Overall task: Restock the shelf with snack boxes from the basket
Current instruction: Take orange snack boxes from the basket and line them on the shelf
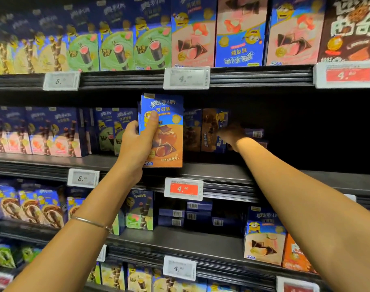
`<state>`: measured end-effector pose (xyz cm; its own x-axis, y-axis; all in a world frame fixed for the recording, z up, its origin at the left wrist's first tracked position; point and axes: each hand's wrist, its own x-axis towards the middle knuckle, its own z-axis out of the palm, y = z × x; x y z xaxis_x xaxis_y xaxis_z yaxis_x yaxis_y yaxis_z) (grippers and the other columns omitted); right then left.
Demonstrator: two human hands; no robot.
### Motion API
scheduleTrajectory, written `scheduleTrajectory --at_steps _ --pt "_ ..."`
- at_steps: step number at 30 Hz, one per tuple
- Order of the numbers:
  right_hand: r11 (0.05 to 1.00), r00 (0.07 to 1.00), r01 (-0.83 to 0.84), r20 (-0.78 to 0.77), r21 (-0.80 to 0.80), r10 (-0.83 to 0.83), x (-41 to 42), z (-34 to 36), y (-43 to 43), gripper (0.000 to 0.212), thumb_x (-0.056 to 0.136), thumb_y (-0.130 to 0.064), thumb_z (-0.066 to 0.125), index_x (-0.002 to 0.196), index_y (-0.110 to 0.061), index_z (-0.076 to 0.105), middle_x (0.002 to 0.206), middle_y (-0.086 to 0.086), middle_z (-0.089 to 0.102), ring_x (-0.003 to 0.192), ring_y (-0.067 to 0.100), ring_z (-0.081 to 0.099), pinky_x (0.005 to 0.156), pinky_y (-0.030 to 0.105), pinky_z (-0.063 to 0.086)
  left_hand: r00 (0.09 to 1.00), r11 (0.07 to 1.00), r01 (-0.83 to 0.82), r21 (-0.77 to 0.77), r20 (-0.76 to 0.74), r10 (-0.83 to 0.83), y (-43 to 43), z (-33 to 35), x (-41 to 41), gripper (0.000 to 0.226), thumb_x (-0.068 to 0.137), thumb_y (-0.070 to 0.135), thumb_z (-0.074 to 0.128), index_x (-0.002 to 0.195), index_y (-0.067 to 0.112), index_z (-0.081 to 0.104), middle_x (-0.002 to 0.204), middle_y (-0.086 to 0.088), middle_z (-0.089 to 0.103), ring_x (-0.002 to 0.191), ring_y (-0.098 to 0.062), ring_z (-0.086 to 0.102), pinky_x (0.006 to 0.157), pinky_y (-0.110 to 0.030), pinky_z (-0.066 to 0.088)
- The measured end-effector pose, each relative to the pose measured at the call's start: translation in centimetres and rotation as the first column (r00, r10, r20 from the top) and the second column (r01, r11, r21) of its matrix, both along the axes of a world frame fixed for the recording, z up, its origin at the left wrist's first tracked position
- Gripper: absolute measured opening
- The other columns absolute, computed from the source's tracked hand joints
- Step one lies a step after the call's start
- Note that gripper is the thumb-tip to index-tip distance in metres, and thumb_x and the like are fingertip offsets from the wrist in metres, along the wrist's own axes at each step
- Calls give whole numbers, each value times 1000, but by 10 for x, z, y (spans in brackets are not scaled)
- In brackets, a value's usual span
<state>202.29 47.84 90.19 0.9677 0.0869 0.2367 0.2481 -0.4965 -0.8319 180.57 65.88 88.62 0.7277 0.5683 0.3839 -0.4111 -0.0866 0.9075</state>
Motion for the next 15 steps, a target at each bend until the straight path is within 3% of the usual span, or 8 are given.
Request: scheduleTrajectory --at_steps 3,5,11,15 --pt "996 996 85 -18 -26 -86 -5 -1 10 122 80 -45 82 160 -7 0 164 20 20 148 43 28 117 51 35 1000 1000 0 -16 5 0 1 1 -1 62 95 62 67 129 11 61 100 0 82 90 -22 81 67 -36 66" --pt "981 982 190 6 -47 -190 -12 -4 21 133 76 -49 84 159 -9 -13 164 24 13 147 47 24 118 54 31 1000 1000 3 -21 3 -3 0 1 0 60 95 62 67 127 11 60 95 3 82 84 -18 81 62 -32 64" --pt "945 944 327 66 -30 -324 -28 -10 53 133 75 -52 83 160 -14 -13 164 25 1 149 47 17 117 55 27 1000 1000 9 -28 -21 -9 3 -2 0 61 96 62 65 131 13 59 111 -5 81 97 -23 80 82 -46 66" --pt "927 924 370 122 -53 -362 -27 -14 62 120 82 -49 77 161 -14 -7 166 20 2 151 42 13 116 51 29 1000 999 12 -37 -22 -13 6 -6 -1 56 96 61 65 129 16 59 110 -4 81 92 -20 81 75 -40 67"
